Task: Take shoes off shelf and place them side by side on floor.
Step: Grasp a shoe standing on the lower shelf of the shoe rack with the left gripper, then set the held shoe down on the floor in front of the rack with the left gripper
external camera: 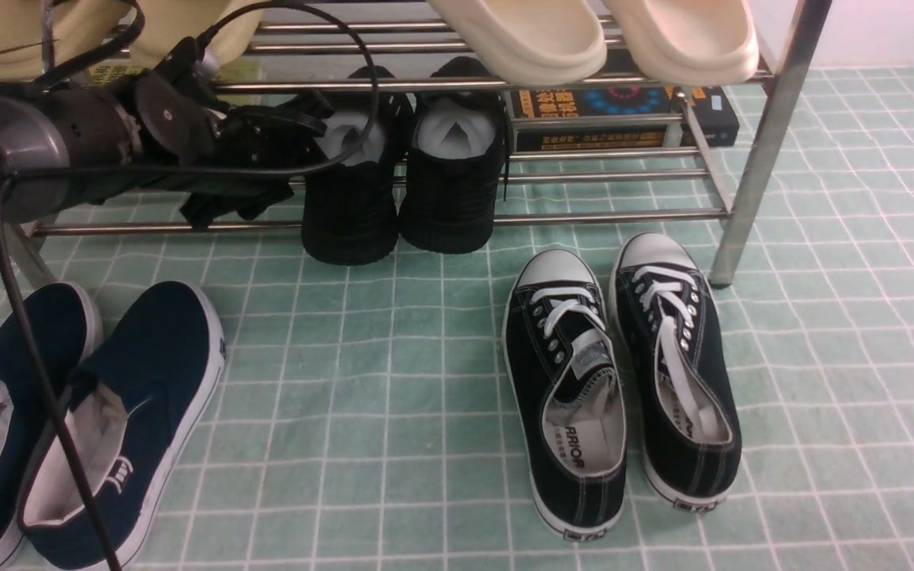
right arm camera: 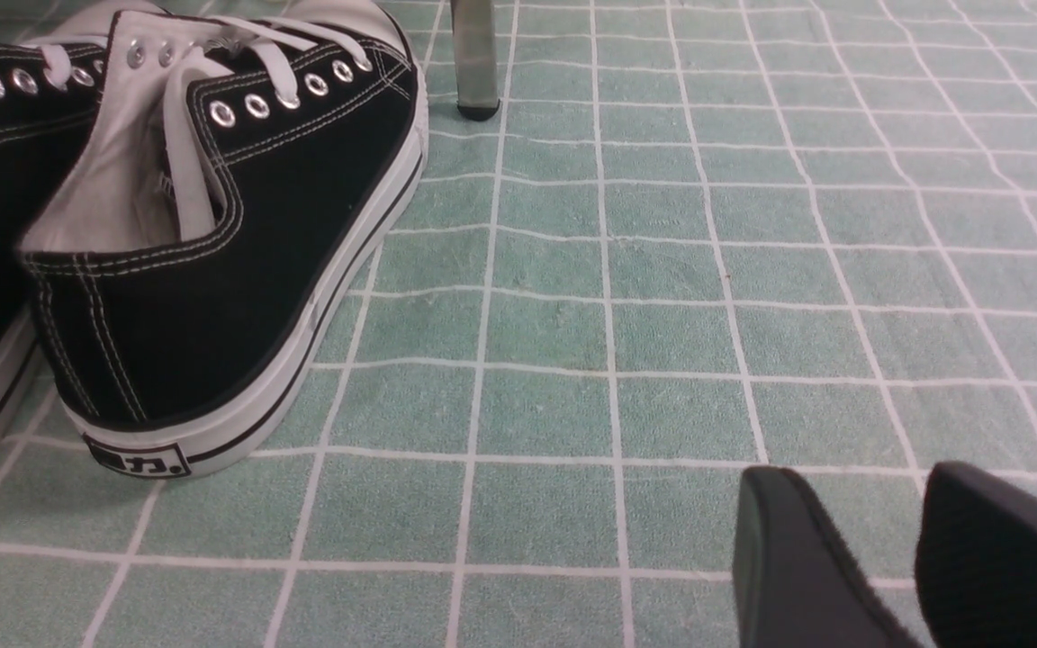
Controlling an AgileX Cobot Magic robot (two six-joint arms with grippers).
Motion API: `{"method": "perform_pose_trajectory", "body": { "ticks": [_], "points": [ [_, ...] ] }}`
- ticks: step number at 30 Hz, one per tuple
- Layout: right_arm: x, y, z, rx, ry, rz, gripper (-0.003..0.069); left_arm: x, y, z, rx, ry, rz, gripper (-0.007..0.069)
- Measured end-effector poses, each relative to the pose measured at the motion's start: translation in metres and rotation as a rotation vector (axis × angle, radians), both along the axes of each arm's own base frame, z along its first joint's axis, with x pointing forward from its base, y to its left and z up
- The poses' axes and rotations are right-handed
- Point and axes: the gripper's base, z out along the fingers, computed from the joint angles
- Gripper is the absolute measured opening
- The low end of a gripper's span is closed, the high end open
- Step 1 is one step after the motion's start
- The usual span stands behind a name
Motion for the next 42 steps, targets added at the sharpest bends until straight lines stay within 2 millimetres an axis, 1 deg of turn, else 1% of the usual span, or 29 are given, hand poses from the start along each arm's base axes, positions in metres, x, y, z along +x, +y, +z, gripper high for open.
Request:
{"method": "perform_pose_trajectory", "body": {
  "ticks": [1, 2, 3, 4, 5, 6, 8, 10, 18, 19, 20, 21, 22, 23, 25, 26, 27, 28, 31, 33, 35, 37, 39, 40, 42],
  "points": [
    [0.000, 0.000, 0.000, 0.000, 0.000, 0.000, 0.0237, 0.000, 0.000, 0.001, -0.002, -0.003, 0.001, 0.0309],
    [0.000, 0.000, 0.000, 0.000, 0.000, 0.000, 0.0237, 0.000, 0.000, 0.002, -0.005, -0.003, 0.001, 0.0215],
    [0.000, 0.000, 0.000, 0.000, 0.000, 0.000, 0.0237, 0.000, -0.001, 0.001, -0.005, 0.000, -0.001, 0.0169],
    [0.000, 0.000, 0.000, 0.000, 0.000, 0.000, 0.0237, 0.000, -0.001, 0.002, -0.005, 0.000, -0.002, 0.0145],
    [0.000, 0.000, 0.000, 0.000, 0.000, 0.000, 0.0237, -0.001, -0.001, 0.002, -0.002, 0.006, -0.009, 0.0071],
    [0.000, 0.000, 0.000, 0.000, 0.000, 0.000, 0.0237, -0.002, -0.002, 0.003, 0.006, 0.014, -0.020, 0.0036],
    [0.000, 0.000, 0.000, 0.000, 0.000, 0.000, 0.0237, -0.005, -0.002, 0.007, 0.021, 0.022, -0.039, 0.0020],
    [0.000, 0.000, 0.000, 0.000, 0.000, 0.000, 0.0237, -0.009, -0.002, 0.008, 0.032, 0.042, -0.058, 0.0018],
    [0.000, 0.000, 0.000, 0.000, 0.000, 0.000, 0.0237, -0.041, 0.001, 0.041, 0.117, 0.142, -0.175, 0.0017],
    [0.000, 0.000, 0.000, 0.000, 0.000, 0.000, 0.0237, -0.052, 0.002, 0.052, 0.136, 0.160, -0.198, 0.0017],
    [0.000, 0.000, 0.000, 0.000, 0.000, 0.000, 0.0237, -0.054, 0.003, 0.055, 0.142, 0.157, -0.201, 0.0017],
    [0.000, 0.000, 0.000, 0.000, 0.000, 0.000, 0.0237, -0.065, 0.006, 0.066, 0.170, 0.174, -0.223, 0.0017],
    [0.000, 0.000, 0.000, 0.000, 0.000, 0.000, 0.0237, -0.073, 0.007, 0.073, 0.190, 0.192, -0.238, 0.0017],
    [0.000, 0.000, 0.000, 0.000, 0.000, 0.000, 0.0237, -0.076, 0.008, 0.076, 0.197, 0.189, -0.240, 0.0017],
    [0.000, 0.000, 0.000, 0.000, 0.000, 0.000, 0.0237, -0.097, 0.014, 0.089, 0.240, 0.217, -0.262, 0.0017],
    [0.000, 0.000, 0.000, 0.000, 0.000, 0.000, 0.0237, -0.100, 0.015, 0.091, 0.246, 0.222, -0.265, 0.0017],
    [0.000, 0.000, 0.000, 0.000, 0.000, 0.000, 0.0237, -0.108, 0.017, 0.094, 0.259, 0.237, -0.272, 0.0017],
    [0.000, 0.000, 0.000, 0.000, 0.000, 0.000, 0.0237, -0.127, 0.022, 0.100, 0.286, 0.248, -0.278, 0.0017],
    [0.000, 0.000, 0.000, 0.000, 0.000, 0.000, 0.0237, -0.149, 0.027, 0.099, 0.292, 0.258, -0.280, 0.0017],
    [0.000, 0.000, 0.000, 0.000, 0.000, 0.000, 0.0237, -0.165, 0.030, 0.090, 0.280, 0.258, -0.276, 0.0017],
    [0.000, 0.000, 0.000, 0.000, 0.000, 0.000, 0.0237, -0.174, 0.031, 0.080, 0.258, 0.256, -0.270, 0.0017],
    [0.000, 0.000, 0.000, 0.000, 0.000, 0.000, 0.0237, -0.181, 0.031, 0.066, 0.222, 0.242, -0.254, 0.0017],
    [0.000, 0.000, 0.000, 0.000, 0.000, 0.000, 0.0237, -0.183, 0.030, 0.052, 0.186, 0.227, -0.230, 0.0017],
    [0.000, 0.000, 0.000, 0.000, 0.000, 0.000, 0.0237, -0.183, 0.030, 0.051, 0.183, 0.218, -0.226, 0.0017],
    [0.000, 0.000, 0.000, 0.000, 0.000, 0.000, 0.0237, -0.184, 0.031, 0.038, 0.165, 0.209, -0.205, 0.0019]
  ]
}}
